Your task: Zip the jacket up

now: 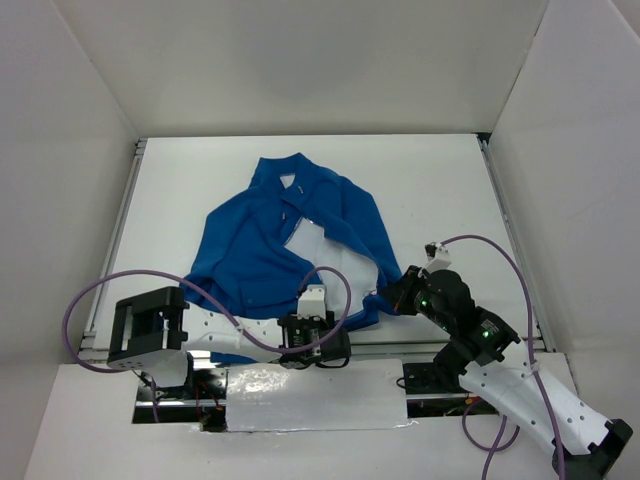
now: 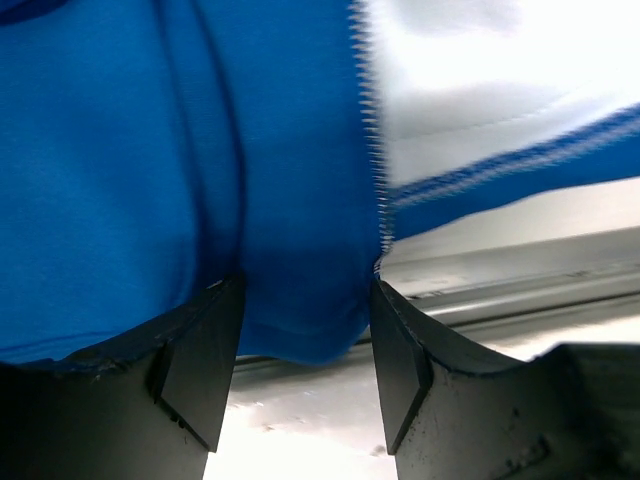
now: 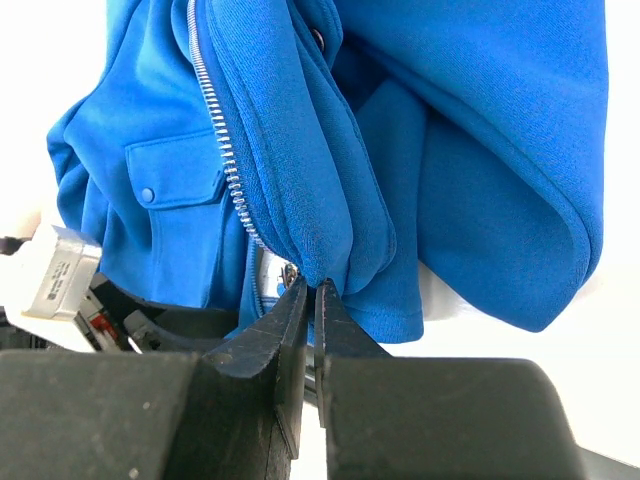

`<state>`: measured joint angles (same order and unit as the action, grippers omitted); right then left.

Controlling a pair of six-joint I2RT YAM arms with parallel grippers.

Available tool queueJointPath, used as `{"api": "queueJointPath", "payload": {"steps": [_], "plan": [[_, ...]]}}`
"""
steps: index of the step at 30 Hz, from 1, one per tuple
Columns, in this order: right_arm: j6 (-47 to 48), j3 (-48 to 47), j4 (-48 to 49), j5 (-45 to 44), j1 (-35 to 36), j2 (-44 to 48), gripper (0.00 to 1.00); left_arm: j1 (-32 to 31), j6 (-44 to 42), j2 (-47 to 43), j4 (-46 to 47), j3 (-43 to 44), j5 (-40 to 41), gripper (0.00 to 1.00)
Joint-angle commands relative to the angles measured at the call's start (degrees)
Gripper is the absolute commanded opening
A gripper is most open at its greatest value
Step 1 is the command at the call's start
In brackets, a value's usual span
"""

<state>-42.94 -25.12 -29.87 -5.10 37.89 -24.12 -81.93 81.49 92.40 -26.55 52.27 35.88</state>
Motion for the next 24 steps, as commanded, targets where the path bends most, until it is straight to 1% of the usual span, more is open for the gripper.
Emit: {"api": "queueJointPath", "payload": {"steps": [1,6,8,9,12,13,15,16,18,21,22,24], "plan": [[0.8,-1.1,0.6,0.3,-0.3,0.6,0.00,0.9,1.2,-0.5,0.9,-1.4,0.9,0.65],[0.8,-1.1,0.7,0.4,-0.3,0.5,0.00,1.4,0.6,0.7,1.8,-1.7,0.4,0.62],[0.9,-1.1,0.7,0.4,-0.3,0.3,0.00,1.5,0.1,1.0,2.9,-2.1,0.2,0.59],[0.9,-1.1,0.8,0.4,-0.3,0.2,0.00,1.6,-0.3,1.0,3.3,-2.5,-0.1,0.55],[1.2,-1.1,1.0,0.8,-0.3,0.0,0.00,1.6,-1.5,0.2,6.4,-3.9,-0.6,0.52],[1.2,-1.1,1.0,0.9,-0.2,0.0,0.00,1.6,-2.6,-0.5,9.0,-4.5,-0.7,0.52],[1.3,-1.2,1.0,1.0,-0.3,-0.3,0.00,1.6,-3.3,-2.3,11.7,-6.7,-1.2,0.43],[1.3,-1.2,1.0,1.0,-0.3,-0.3,0.00,1.7,-3.6,-2.9,13.3,-7.4,-1.2,0.36],[1.4,-1.2,1.0,1.0,-0.4,-0.2,0.00,1.8,-4.2,-4.3,14.7,-8.9,-1.4,0.35],[1.4,-1.1,1.0,1.1,-0.3,-0.1,0.00,2.1,-5.1,-6.0,17.8,-11.2,-2.2,0.24],[1.5,-1.1,1.1,1.1,-0.3,-0.2,0.00,2.3,-5.3,-6.4,18.7,-12.0,-2.4,0.17],[1.8,-1.0,1.4,1.7,-0.4,-0.5,0.00,2.3,-7.2,-8.1,19.9,-12.5,-2.6,0.12]]}}
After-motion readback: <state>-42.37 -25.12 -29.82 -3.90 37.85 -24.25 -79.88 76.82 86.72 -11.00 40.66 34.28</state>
